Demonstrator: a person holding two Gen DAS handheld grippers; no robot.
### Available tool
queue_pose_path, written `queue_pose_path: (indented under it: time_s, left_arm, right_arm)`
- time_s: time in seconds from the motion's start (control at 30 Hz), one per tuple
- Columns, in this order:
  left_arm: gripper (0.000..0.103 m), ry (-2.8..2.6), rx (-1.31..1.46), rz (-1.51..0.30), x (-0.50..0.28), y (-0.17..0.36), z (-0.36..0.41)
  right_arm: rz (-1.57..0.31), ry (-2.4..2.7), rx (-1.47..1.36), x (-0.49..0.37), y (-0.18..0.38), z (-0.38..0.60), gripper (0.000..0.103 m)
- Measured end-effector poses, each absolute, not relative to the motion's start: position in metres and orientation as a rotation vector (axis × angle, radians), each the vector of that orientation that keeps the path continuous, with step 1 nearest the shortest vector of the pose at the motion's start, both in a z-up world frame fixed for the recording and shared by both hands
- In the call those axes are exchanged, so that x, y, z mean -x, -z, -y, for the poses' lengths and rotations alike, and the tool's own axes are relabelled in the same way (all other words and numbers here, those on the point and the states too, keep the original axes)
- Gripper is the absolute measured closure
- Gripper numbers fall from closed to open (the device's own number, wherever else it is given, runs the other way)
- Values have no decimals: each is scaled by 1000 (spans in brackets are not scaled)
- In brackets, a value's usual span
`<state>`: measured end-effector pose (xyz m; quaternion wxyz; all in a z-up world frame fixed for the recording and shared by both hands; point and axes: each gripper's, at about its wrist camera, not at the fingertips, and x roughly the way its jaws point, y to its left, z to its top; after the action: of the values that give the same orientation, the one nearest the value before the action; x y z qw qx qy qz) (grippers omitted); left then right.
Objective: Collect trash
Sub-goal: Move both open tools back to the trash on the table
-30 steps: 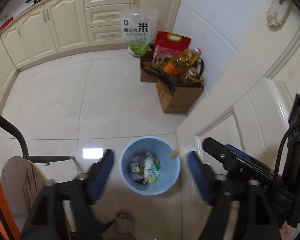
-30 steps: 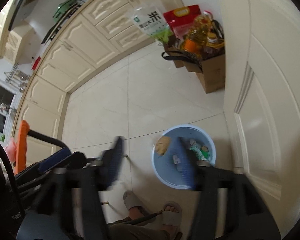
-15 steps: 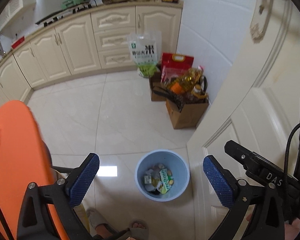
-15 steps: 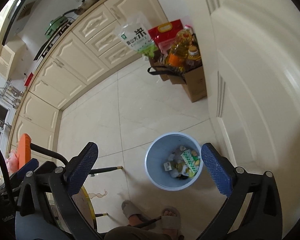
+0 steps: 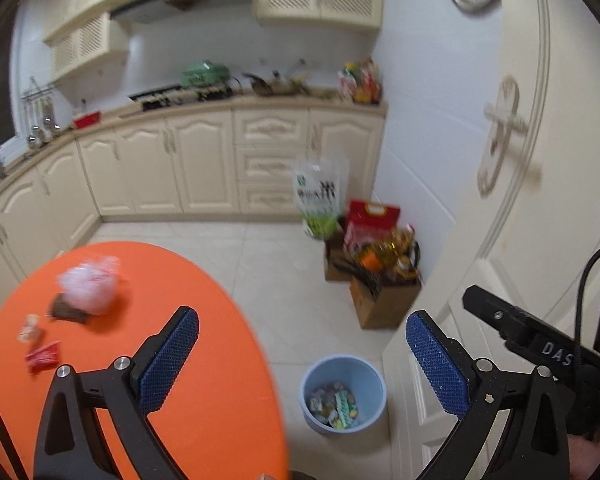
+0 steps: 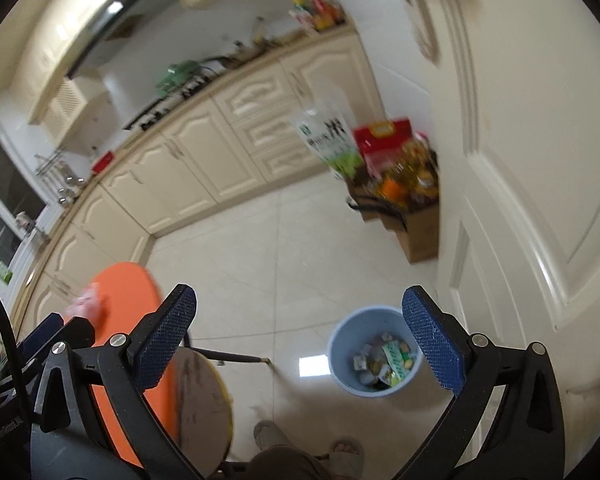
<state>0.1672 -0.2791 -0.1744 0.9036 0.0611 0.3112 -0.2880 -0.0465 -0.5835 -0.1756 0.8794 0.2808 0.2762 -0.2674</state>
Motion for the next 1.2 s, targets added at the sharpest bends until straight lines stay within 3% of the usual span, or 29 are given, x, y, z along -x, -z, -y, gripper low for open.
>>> queue_pose_path:
  time_s: [0.57,0.97,1.2]
  left_arm:
    - [1,321,38,-395,9,145,57]
    - [1,140,130,-355,105,175,-11]
    - [1,97,164,-405,127,186,-30]
  right_arm:
    - [-417,336,-203,12,50,341,0]
    - [-413,172,-33,-8,45,214,0]
    - [-439,127,-12,-21,55,191,0]
